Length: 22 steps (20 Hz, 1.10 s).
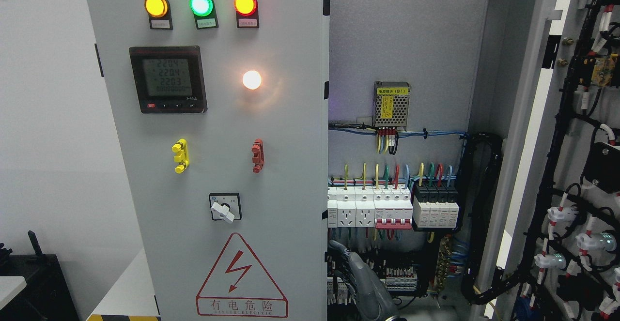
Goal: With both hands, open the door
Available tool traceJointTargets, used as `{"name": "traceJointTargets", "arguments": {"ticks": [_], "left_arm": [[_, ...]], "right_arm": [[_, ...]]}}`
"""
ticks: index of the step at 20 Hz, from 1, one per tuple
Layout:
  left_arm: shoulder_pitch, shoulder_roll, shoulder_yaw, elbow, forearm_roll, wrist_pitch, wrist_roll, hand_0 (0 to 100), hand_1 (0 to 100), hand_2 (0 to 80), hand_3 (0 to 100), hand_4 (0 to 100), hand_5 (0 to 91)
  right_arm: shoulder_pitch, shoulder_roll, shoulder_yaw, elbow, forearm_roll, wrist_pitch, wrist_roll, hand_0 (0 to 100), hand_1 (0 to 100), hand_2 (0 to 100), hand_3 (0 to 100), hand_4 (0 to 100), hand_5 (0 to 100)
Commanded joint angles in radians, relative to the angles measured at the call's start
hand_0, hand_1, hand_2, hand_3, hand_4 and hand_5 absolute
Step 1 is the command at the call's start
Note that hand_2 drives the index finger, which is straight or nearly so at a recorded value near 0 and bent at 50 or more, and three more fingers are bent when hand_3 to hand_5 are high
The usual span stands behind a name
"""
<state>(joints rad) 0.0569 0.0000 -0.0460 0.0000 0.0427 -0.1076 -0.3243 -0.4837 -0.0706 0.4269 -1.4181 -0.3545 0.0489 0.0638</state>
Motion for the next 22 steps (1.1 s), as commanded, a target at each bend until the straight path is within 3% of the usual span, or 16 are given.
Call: {"name": "traceJointTargets", "arguments": {"ticks": [1, 22], "left_arm": [[0.0, -0.034, 0.0, -0.029, 0.0, 0.0, 0.001, 0, 0, 0.0, 0, 4, 0.0], [0.0, -0.034, 0.0, -0.029, -0.001, 0.0, 0.001, 0, 0, 0.0, 0, 4, 0.0]], "right_arm": [[-0.016, -0.001, 0.013, 0.034, -0.004, 0.003, 0.002, 0, 0, 0, 0, 0, 0], [-0.047, -0.012, 0.012, 0.057, -0.054, 0.003, 0.016, 0, 0, 0, 0, 0, 0]]}}
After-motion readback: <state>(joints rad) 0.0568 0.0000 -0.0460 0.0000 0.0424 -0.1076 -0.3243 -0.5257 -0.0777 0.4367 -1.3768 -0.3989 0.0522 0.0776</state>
